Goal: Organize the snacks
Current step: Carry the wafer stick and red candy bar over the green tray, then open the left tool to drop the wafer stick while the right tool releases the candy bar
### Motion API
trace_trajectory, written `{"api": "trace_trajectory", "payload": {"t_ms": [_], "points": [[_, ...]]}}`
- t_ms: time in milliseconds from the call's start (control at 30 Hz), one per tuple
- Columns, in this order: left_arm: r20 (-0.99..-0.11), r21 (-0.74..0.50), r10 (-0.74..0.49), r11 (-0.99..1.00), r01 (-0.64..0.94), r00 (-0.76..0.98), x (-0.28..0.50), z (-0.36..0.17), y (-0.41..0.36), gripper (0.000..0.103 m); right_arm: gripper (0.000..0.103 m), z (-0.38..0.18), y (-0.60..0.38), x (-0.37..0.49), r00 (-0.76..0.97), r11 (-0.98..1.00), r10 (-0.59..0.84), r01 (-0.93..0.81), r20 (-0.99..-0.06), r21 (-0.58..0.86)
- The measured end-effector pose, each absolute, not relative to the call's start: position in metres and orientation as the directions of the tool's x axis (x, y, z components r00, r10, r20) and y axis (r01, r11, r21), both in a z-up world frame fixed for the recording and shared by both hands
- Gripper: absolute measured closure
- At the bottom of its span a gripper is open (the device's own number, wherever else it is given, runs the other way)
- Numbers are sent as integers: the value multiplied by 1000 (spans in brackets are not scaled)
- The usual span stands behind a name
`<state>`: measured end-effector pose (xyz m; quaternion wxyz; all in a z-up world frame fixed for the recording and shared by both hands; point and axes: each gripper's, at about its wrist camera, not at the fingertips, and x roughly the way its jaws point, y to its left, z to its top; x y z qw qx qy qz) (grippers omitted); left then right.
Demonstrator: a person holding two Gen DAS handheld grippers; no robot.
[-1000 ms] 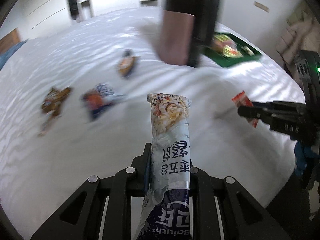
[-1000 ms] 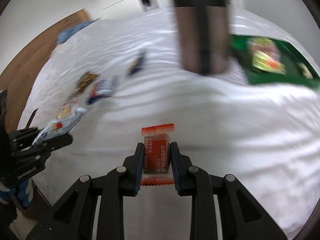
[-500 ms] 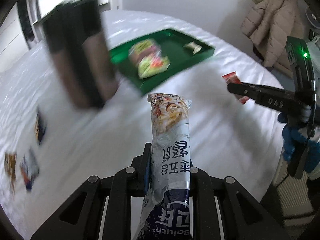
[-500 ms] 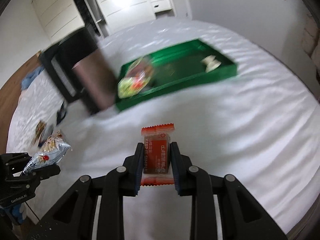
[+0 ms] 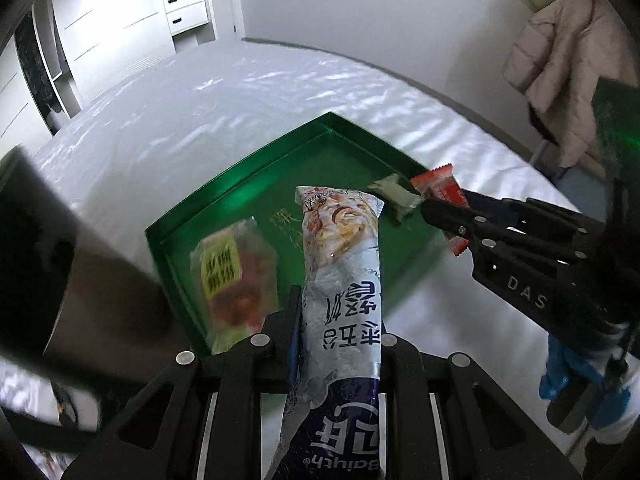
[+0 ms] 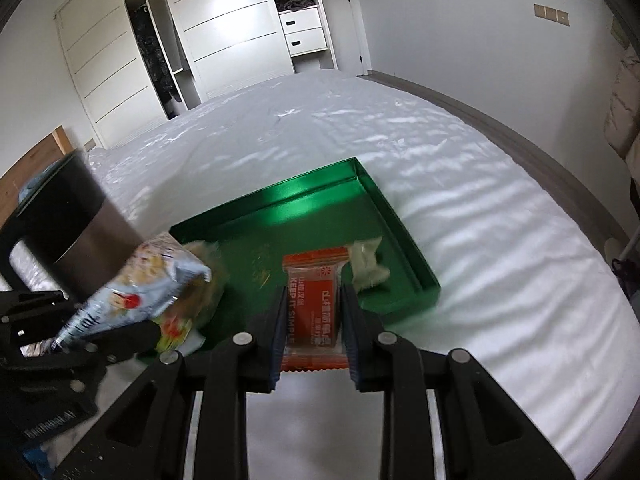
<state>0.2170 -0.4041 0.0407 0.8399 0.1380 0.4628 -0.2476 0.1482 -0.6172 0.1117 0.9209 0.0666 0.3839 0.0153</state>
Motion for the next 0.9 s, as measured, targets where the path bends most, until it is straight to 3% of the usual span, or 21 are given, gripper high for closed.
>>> {"api": "trace_trajectory", "payload": {"t_ms": [433, 800, 900], "points": [[-885, 65, -201, 841, 538, 421, 248, -25, -430, 87, 27, 56, -623, 207, 645, 997, 68, -14, -761, 77], [-886, 77, -193, 835, 544, 421, 247, -39, -441, 86, 27, 47, -625, 205, 654, 998, 53, -11, -755, 60], [-880, 77, -199, 835, 545, 430, 244, -35, -438, 80, 27, 48, -625, 205, 656, 998, 57, -14, -753, 64]]}}
